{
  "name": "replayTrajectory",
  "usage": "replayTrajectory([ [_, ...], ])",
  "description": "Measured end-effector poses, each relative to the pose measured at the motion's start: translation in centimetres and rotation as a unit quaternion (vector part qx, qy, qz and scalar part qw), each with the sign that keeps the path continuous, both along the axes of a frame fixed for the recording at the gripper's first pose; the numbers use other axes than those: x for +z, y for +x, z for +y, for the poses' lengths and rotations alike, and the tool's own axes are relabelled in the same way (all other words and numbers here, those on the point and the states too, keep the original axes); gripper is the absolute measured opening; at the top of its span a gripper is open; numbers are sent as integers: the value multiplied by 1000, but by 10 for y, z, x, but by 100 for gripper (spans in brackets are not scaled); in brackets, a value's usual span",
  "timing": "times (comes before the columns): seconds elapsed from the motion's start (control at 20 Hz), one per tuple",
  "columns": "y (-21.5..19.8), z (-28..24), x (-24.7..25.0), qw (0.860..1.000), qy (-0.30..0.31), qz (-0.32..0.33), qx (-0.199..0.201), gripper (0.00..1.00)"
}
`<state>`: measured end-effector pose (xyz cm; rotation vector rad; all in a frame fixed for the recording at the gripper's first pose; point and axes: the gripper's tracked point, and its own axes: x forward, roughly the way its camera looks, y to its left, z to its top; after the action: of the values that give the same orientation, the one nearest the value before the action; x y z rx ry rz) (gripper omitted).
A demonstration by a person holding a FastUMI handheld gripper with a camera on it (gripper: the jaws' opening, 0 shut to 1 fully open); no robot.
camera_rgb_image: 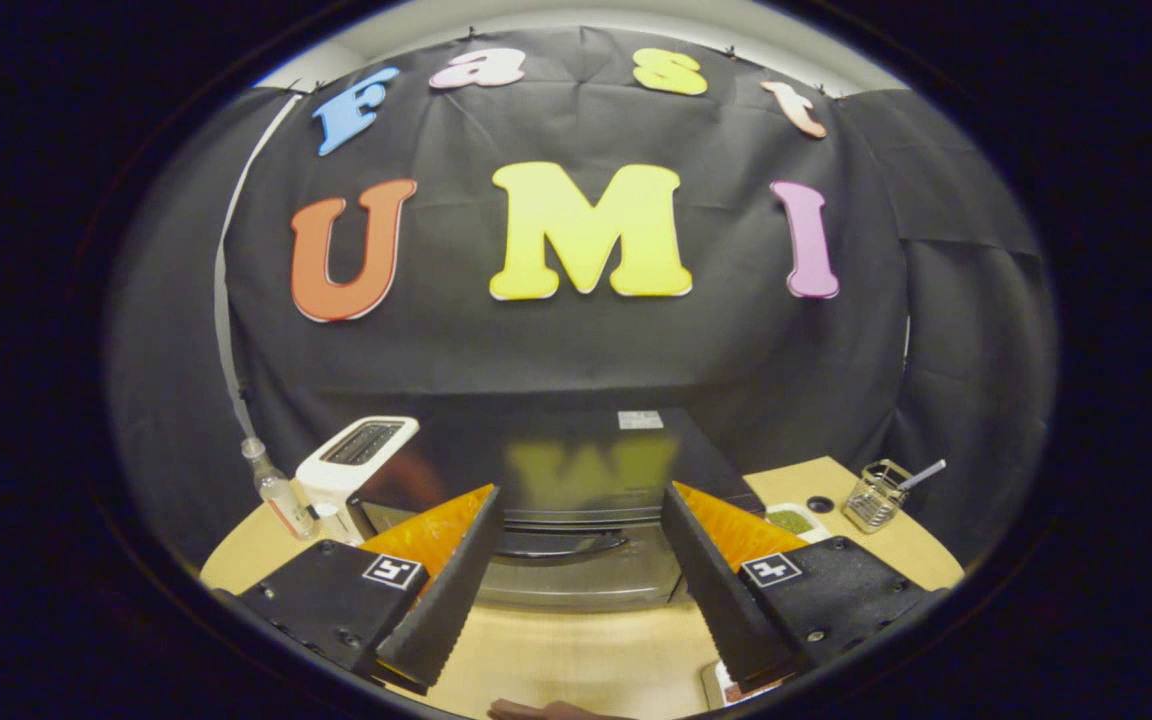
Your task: Open the toaster oven, put the food inside, and close the toaster oven door.
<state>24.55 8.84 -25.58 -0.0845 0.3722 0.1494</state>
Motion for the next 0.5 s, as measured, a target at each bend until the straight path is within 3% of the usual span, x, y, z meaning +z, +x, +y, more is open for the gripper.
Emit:
replayTrajectory([
  [0.5, 25, 25, -32, 999, -17, 46, 3, 100],
])
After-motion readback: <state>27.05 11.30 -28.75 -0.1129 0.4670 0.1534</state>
